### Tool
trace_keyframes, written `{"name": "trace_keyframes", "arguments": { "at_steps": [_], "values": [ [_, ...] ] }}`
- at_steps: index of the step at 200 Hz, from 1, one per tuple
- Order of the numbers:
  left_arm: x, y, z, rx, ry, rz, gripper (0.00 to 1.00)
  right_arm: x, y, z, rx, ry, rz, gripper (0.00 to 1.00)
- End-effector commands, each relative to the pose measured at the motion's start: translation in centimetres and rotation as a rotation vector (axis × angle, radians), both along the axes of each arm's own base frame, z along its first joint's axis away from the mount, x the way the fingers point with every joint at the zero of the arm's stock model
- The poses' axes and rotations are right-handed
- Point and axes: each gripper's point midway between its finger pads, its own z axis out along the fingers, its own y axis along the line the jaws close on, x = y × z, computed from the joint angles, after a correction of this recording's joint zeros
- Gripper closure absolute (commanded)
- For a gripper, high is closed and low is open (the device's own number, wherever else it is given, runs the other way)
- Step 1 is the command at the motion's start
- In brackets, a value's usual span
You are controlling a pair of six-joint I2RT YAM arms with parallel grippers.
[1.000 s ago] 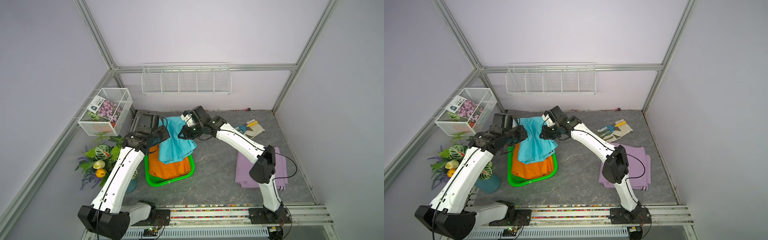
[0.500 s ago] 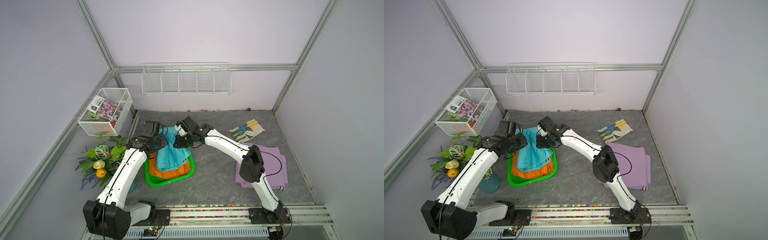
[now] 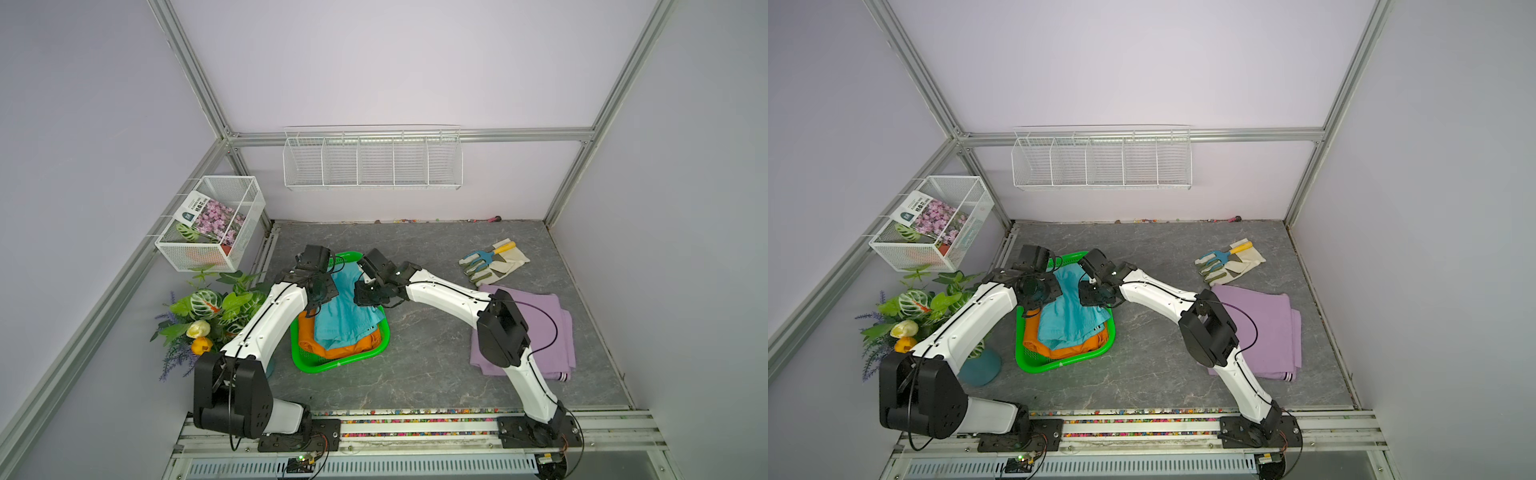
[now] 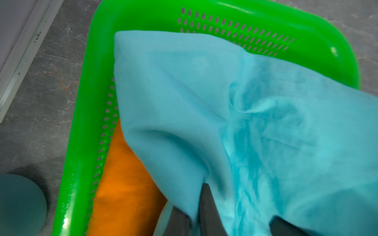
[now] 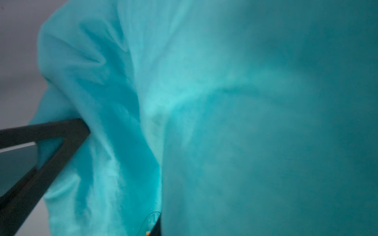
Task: Put the folded long pants in the basket
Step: Place the long pant in the basket, then adjust the long pant at the center of the board.
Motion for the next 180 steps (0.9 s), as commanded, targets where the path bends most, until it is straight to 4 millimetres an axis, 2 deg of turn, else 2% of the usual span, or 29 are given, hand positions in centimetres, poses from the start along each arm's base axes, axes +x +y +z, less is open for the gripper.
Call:
{"name": "trace_keyframes", "arguments": {
  "at_steps": [1,12,32,48,66,83,90,109,126,143,164,180],
  "values": [
    [0.6,0.2,-0.9,0.029,0.022,-0.018,0.88,0.0,-1.6,0.3,-0.023,-0.009,-0.062,1.00],
    [0.7,0.3,-0.7,0.037,0.031,-0.016,0.78,-0.1,-1.7,0.3,-0.014,-0.010,-0.068,1.00],
    [1.2,0.6,0.4,0.060,0.021,-0.006,0.51,-0.1,-1.1,1.1,0.022,-0.024,-0.046,1.00],
    [1.5,0.9,1.7,0.071,0.000,0.001,0.41,0.0,-0.3,2.6,0.063,-0.060,-0.003,0.82],
    [1.5,1.1,3.5,0.074,-0.036,0.006,0.39,0.3,0.0,4.2,0.094,-0.094,0.019,0.64],
    [1.6,1.0,5.2,0.069,-0.074,0.004,0.38,1.0,-0.2,5.4,0.114,-0.102,0.018,0.52],
    [1.7,0.9,5.9,0.064,-0.088,-0.011,0.38,1.4,-0.5,5.9,0.120,-0.105,0.013,0.45],
    [1.9,0.3,7.5,0.038,-0.127,-0.040,0.37,2.6,-1.9,6.9,0.127,-0.114,-0.022,0.33],
    [2.2,-0.1,8.7,0.016,-0.164,-0.055,0.37,3.8,-3.6,7.5,0.138,-0.113,-0.063,0.27],
    [2.5,-1.3,9.7,-0.049,-0.207,-0.090,0.37,4.7,-5.3,8.6,0.159,-0.129,-0.095,0.23],
    [2.7,-3.8,10.6,-0.169,-0.242,-0.148,0.41,5.2,-7.2,10.1,0.164,-0.158,-0.103,0.23],
    [2.7,-6.9,11.2,-0.262,-0.259,-0.230,0.44,5.5,-9.6,11.2,0.128,-0.186,-0.119,0.24]
  ]
}}
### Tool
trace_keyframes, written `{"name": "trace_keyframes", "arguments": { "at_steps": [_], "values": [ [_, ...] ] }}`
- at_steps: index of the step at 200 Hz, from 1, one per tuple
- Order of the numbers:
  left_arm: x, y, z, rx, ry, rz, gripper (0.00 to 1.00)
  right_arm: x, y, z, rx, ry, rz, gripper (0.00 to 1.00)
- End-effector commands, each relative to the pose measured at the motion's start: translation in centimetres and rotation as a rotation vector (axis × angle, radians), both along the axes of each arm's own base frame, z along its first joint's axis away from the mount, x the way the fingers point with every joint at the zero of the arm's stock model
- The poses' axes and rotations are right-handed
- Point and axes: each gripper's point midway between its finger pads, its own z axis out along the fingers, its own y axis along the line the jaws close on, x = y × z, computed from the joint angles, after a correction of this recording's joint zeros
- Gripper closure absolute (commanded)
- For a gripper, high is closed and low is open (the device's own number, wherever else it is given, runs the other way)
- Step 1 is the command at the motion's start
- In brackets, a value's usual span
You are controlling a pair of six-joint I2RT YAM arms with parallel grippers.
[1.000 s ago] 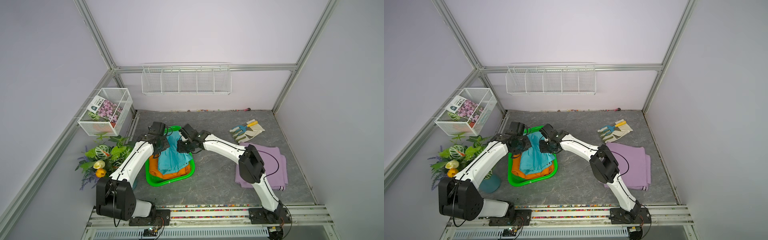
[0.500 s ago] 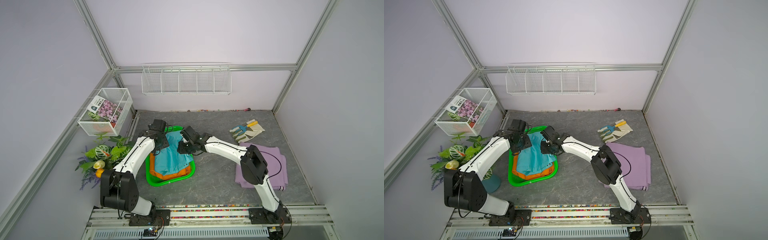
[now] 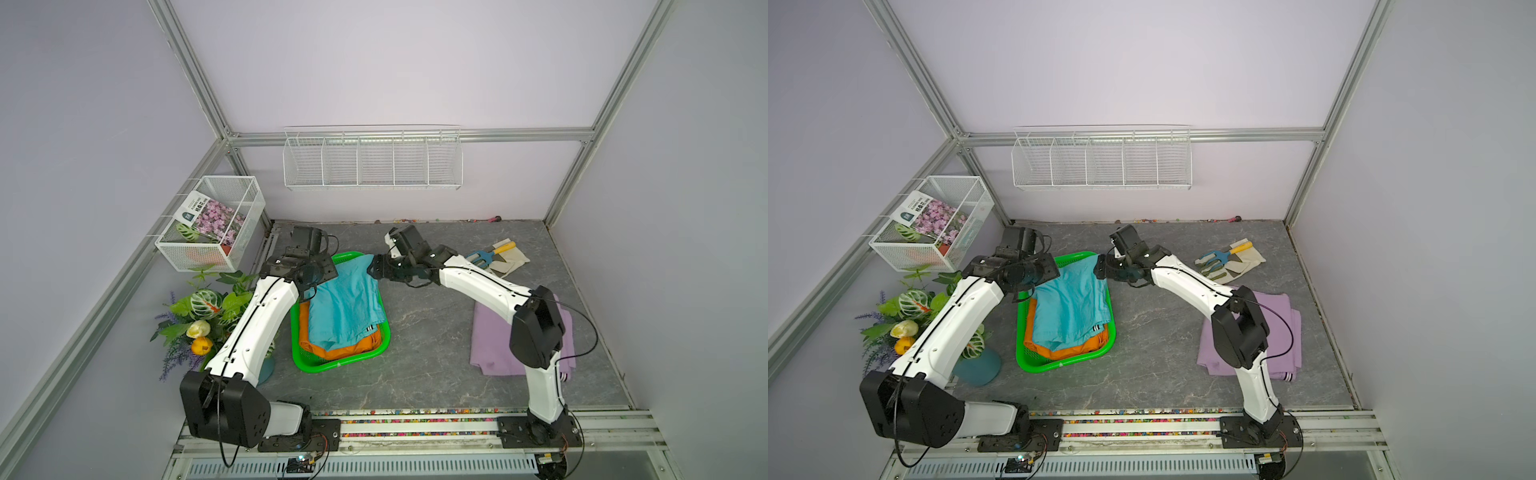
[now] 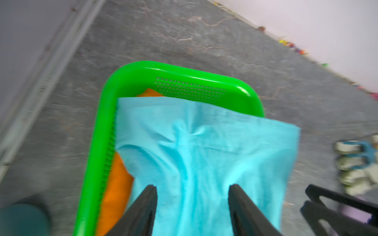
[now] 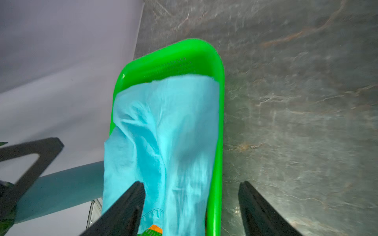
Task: Put the folded long pants in the basket
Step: Adjust the long pant at the center of the board.
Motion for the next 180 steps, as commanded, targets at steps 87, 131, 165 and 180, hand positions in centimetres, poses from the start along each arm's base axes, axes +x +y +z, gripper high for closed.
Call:
{"name": "trace_keyframes", "arguments": {
  "at_steps": [87,131,165,180],
  "values": [
    [-1.7,-27.6,4.6,-0.490,-0.099,-0.734,0.38,-3.4,-28.2,-2.5,-0.281,0.122,-0.429,0.23],
    [-3.7,-36.6,0.3,-0.554,0.060,-0.927,0.37,-8.1,-38.5,-6.0,-0.259,0.249,-0.659,0.20],
    [-5.4,-38.9,-3.9,-0.574,0.188,-0.970,0.37,-10.4,-38.2,-10.1,-0.237,0.385,-0.637,0.24],
    [-6.1,-38.7,-5.1,-0.556,0.210,-0.975,0.37,-10.9,-38.1,-11.7,-0.236,0.426,-0.642,0.26]
  ]
}}
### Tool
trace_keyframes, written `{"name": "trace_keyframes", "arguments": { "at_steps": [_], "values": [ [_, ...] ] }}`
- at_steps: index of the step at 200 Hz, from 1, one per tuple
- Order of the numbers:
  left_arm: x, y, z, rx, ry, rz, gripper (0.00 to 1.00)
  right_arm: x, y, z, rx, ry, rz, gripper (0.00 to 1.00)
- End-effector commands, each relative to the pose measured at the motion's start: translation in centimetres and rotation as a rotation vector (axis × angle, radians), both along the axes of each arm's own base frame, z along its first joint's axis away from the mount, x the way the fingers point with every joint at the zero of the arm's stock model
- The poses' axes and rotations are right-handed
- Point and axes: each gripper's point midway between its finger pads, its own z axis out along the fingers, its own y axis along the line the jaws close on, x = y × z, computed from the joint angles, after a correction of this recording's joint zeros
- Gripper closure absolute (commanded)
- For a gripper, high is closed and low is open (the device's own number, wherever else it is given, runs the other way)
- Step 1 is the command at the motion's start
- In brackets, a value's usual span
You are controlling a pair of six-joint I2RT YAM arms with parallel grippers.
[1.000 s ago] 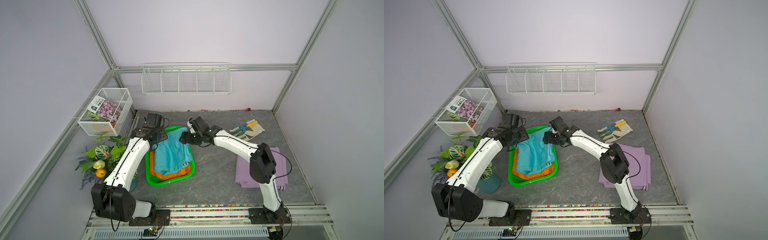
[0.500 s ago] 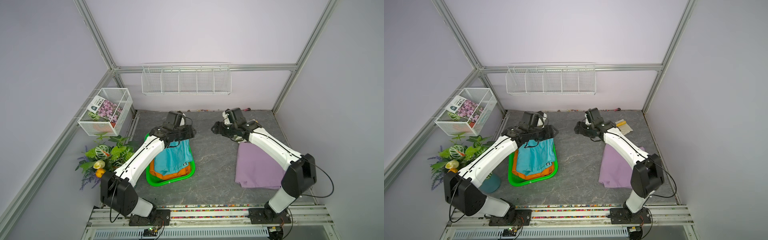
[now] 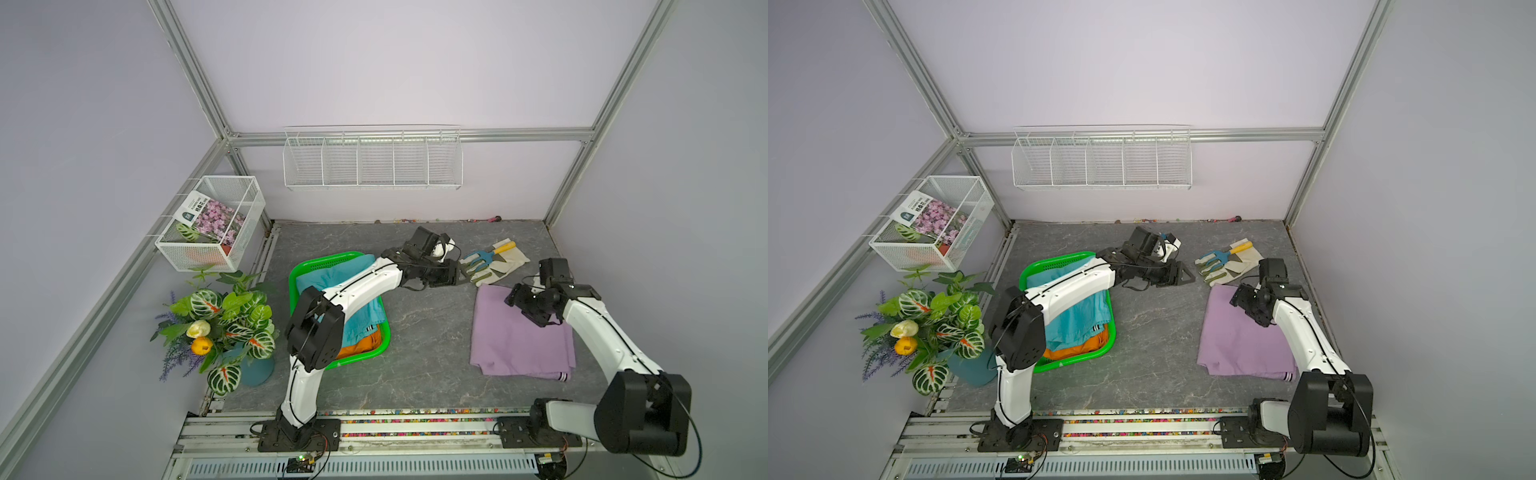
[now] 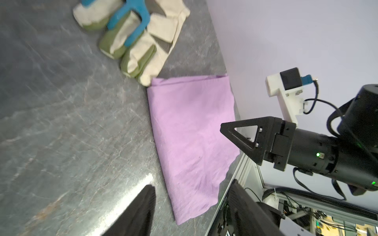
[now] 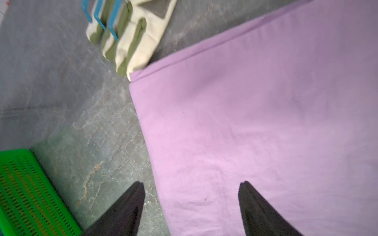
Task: Put the folded long pants in the basket
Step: Adjust the long pant at the center of the board.
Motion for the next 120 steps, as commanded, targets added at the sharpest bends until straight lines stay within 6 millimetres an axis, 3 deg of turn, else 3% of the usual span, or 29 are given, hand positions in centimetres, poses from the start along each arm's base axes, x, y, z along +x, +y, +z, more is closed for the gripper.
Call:
{"name": "trace_keyframes", "arguments": {
  "at_steps": [1,30,49,120],
  "values": [
    [-1.4,-0.3,-0.5,-0.008,0.030,-0.047,0.37,-1.5,1.0,-2.8,0.051,0.082,0.025,0.26],
    [-2.2,1.2,-1.9,0.046,0.025,-0.033,0.37,-1.8,1.4,-5.2,0.074,0.115,0.008,0.29],
    [-2.4,2.4,-2.4,0.090,0.000,-0.014,0.36,-2.1,2.8,-6.8,0.085,0.151,0.038,0.29],
    [-2.1,4.9,-3.4,0.158,-0.028,0.044,0.35,-1.1,12.3,-10.1,0.120,0.207,0.204,0.29]
  ]
}}
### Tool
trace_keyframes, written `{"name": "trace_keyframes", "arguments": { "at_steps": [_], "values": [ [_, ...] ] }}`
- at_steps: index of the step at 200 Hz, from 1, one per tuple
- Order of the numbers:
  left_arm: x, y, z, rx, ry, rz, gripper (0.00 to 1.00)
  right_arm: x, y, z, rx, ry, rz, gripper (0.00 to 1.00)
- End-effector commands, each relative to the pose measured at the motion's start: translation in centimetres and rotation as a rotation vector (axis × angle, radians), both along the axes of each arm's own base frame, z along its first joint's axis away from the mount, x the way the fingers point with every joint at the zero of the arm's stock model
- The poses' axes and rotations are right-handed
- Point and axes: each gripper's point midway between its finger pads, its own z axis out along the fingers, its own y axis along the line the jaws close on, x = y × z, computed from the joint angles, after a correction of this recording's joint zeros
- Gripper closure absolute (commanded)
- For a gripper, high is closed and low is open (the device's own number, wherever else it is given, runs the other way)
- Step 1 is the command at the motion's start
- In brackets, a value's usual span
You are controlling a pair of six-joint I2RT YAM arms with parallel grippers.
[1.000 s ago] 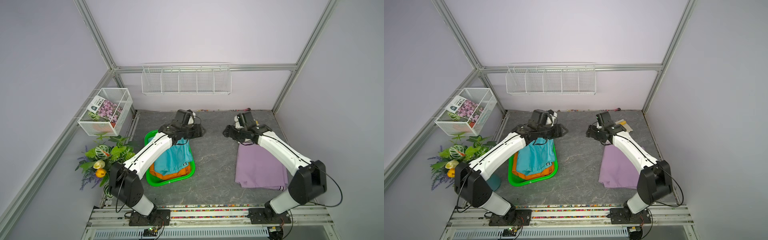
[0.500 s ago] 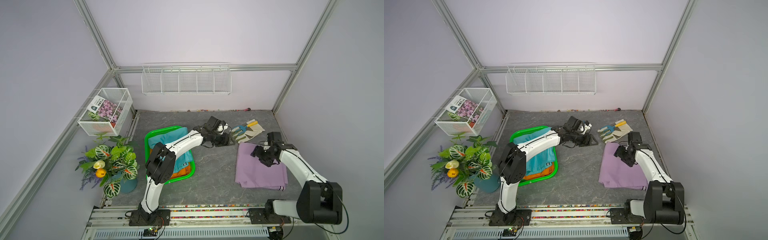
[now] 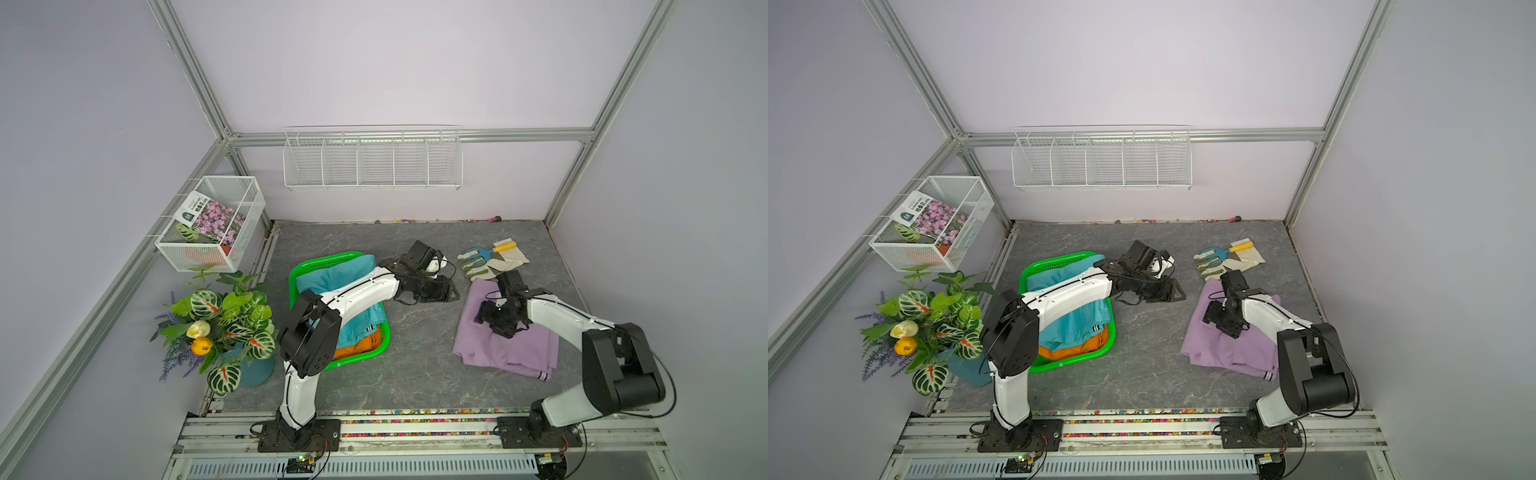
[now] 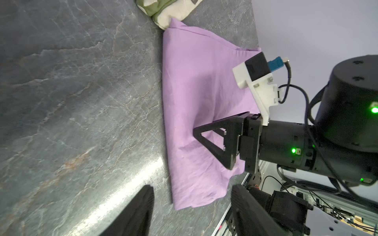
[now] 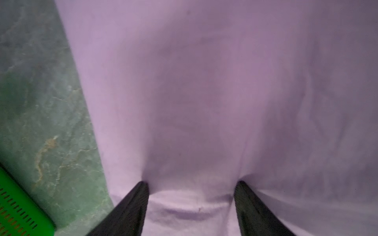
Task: Put the folded long pants in the basket
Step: Adjust the long pant at the center of the board.
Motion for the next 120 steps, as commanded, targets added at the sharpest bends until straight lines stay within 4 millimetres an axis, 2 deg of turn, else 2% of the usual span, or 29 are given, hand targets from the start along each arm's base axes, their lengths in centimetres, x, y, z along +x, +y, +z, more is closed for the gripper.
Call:
{"name": "trace_keyframes", "arguments": {
  "at_steps": [1,29,54,70,88,120],
  "values": [
    [0.2,1.4,-0.4,0.032,-0.029,0.023,0.35,-0.8,3.7,-2.9,0.068,0.083,0.023,0.29],
    [1.1,3.2,-1.0,0.028,-0.018,0.089,0.35,-0.1,7.6,-3.0,0.062,0.093,0.117,0.29],
    [1.9,4.4,-1.1,0.030,-0.018,0.125,0.35,-0.4,9.0,-3.2,0.066,0.098,0.146,0.33],
    [2.5,4.9,-0.9,0.038,-0.037,0.141,0.35,-1.0,8.7,-3.6,0.059,0.115,0.151,0.34],
    [3.4,5.0,-0.4,0.031,-0.054,0.145,0.35,-1.2,8.1,-3.0,0.038,0.087,0.160,0.34],
    [5.5,4.3,1.2,0.022,-0.102,0.123,0.35,0.1,7.5,1.0,0.059,-0.018,0.149,0.30]
  ]
}}
